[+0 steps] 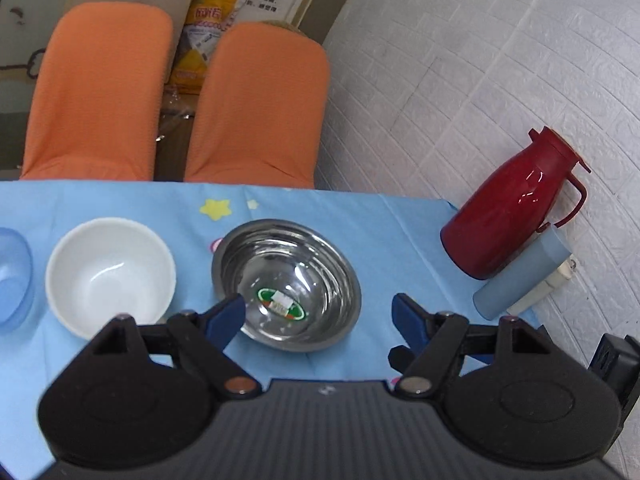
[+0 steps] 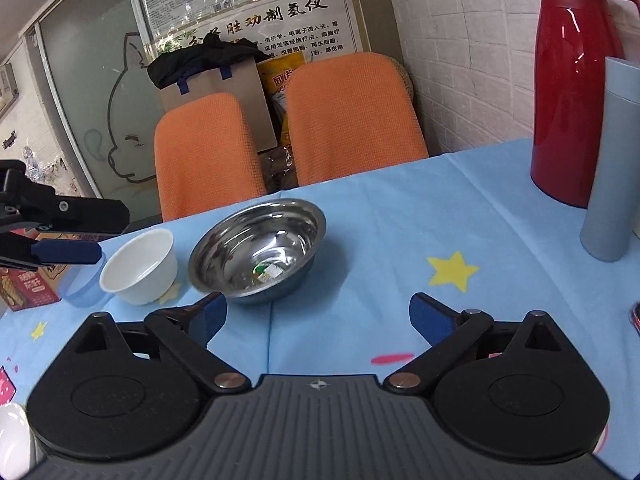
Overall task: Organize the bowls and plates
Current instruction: 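Move both tools toward the steel bowl, then close both tools on the steel bowl rim and lift it, then lower the steel bowl onto the plate stack, open both tools, then move both tools to the rim of the white bowl, then close both tools on the white bowl rim and lift it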
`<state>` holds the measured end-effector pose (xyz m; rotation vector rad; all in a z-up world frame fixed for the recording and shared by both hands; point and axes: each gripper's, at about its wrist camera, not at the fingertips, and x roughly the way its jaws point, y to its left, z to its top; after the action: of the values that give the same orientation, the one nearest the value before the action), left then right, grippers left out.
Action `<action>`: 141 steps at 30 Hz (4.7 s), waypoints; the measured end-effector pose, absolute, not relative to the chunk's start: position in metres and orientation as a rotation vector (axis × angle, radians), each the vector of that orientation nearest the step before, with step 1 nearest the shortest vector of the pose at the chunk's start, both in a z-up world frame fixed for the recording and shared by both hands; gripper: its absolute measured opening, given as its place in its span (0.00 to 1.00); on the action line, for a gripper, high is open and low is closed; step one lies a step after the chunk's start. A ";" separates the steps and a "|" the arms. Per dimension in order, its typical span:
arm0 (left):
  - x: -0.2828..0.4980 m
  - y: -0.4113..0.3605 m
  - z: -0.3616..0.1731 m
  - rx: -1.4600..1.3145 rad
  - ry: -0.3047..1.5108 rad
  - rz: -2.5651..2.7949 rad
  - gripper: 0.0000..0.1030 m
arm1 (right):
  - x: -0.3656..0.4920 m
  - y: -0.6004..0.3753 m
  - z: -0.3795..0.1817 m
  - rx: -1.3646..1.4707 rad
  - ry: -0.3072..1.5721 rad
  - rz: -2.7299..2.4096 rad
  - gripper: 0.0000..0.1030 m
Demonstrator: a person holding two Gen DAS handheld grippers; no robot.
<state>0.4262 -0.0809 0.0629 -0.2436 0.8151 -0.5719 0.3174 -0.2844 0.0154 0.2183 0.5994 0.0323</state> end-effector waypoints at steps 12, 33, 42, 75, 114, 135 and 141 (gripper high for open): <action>0.520 -0.100 0.005 -0.163 0.899 -0.493 0.70 | 0.395 -0.279 -0.011 0.120 0.673 0.050 1.00; 0.476 -0.109 0.004 -0.164 0.942 -0.575 0.40 | 0.384 -0.260 -0.017 0.127 0.708 0.076 0.87; 0.362 -0.079 0.038 -0.161 0.900 -0.584 0.39 | 0.290 -0.230 0.016 0.086 0.636 0.095 0.87; 0.239 -0.024 -0.008 -0.189 0.937 -0.563 0.59 | 0.150 -0.181 -0.029 0.138 0.711 0.180 0.99; 0.449 0.052 -0.007 -0.884 0.860 -0.006 0.68 | 0.450 -0.163 0.014 -0.084 0.785 0.390 1.00; 0.458 0.051 -0.024 -0.788 0.867 -0.044 0.30 | 0.475 -0.124 -0.013 -0.163 0.805 0.544 0.67; 0.436 0.043 -0.006 -0.736 0.866 -0.095 0.30 | 0.454 -0.129 0.002 -0.166 0.786 0.510 0.67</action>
<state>0.4359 0.0434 -0.0061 -0.7365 0.8661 -0.0952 0.4541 -0.1291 0.0017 -0.1660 0.7859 0.5099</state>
